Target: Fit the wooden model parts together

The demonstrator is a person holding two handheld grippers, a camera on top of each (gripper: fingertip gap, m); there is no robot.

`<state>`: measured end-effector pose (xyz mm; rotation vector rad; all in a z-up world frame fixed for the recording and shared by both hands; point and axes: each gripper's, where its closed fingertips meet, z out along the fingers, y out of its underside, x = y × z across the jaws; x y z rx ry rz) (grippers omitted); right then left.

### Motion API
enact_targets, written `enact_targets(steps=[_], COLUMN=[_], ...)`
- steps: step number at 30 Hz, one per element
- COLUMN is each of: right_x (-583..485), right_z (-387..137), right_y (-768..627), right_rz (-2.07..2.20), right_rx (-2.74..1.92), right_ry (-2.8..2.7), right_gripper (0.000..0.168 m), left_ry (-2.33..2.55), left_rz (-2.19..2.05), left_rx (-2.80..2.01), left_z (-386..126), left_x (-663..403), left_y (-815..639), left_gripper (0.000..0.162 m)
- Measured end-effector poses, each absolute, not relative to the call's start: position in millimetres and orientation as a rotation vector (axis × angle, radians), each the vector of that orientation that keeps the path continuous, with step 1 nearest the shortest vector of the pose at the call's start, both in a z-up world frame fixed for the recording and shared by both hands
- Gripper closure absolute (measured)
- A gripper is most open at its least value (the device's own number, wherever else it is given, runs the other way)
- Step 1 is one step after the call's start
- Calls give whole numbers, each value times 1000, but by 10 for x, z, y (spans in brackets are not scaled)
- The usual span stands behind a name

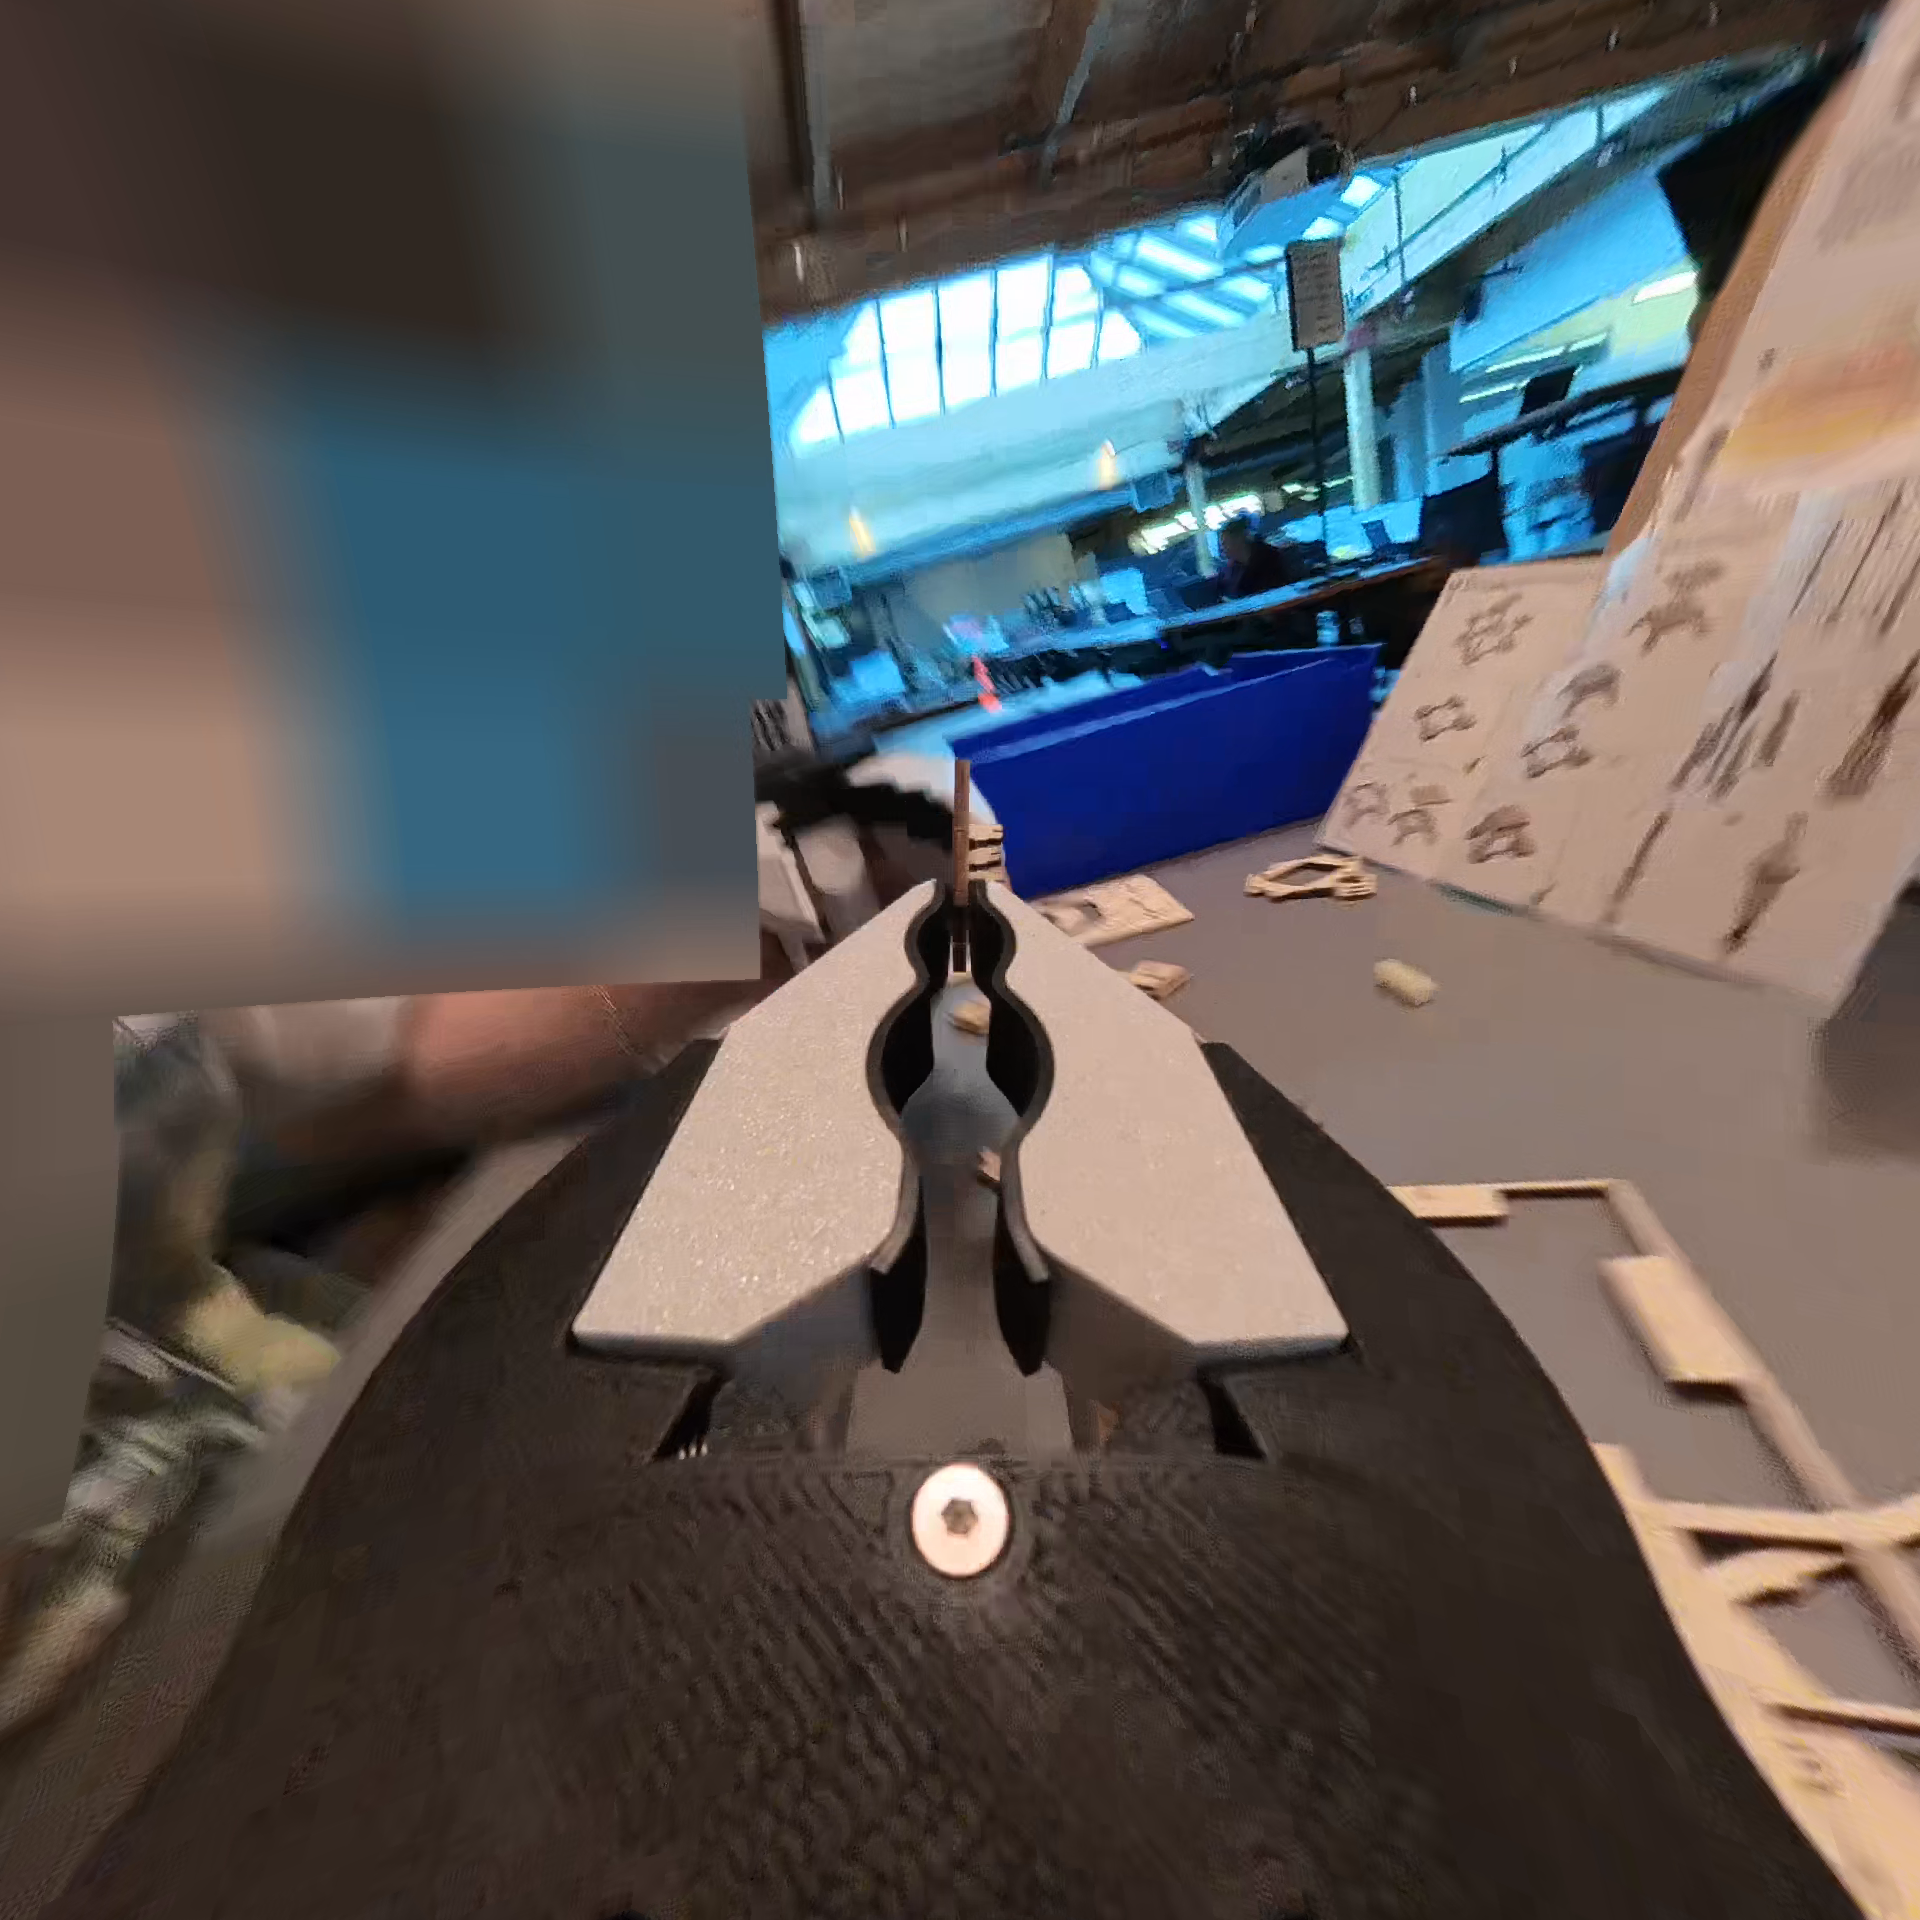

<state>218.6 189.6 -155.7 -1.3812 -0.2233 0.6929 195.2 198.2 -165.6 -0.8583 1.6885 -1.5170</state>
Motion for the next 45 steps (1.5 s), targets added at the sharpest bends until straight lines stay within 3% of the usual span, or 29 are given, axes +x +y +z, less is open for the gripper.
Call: enact_targets(steps=[8,17,20,31,36,45], right_x=[2081,2126,2117,2109,2212,2097], right_z=[-2018,-2203,-2201,-2102,-2013,-1887], right_y=[2016,2082,2088,2074,2064,1974], right_rz=[-276,-796,-859,-750,-512,-611], right_rx=[-1574,-1568,-1555,-1536,-1526,-1360], right_ry=[-794,-1075,-1104,-1000,-835,-923], right_gripper=[168,168,168,168,143,162], left_ry=[1843,1889,1904,1892,1817,1753], left_rz=[-616,-424,-342,-267,-570,-919], left_rx=[-412,-376,-381,-330,-291,-313], left_z=[-1894,-2073,-2125,-2114,-1926,-1784], left_x=[1950,2063,2099,2110,2036,1934], left_y=[2097,1979,2000,2015,1914,1835], left_gripper=[133,141,153,162,162,162])
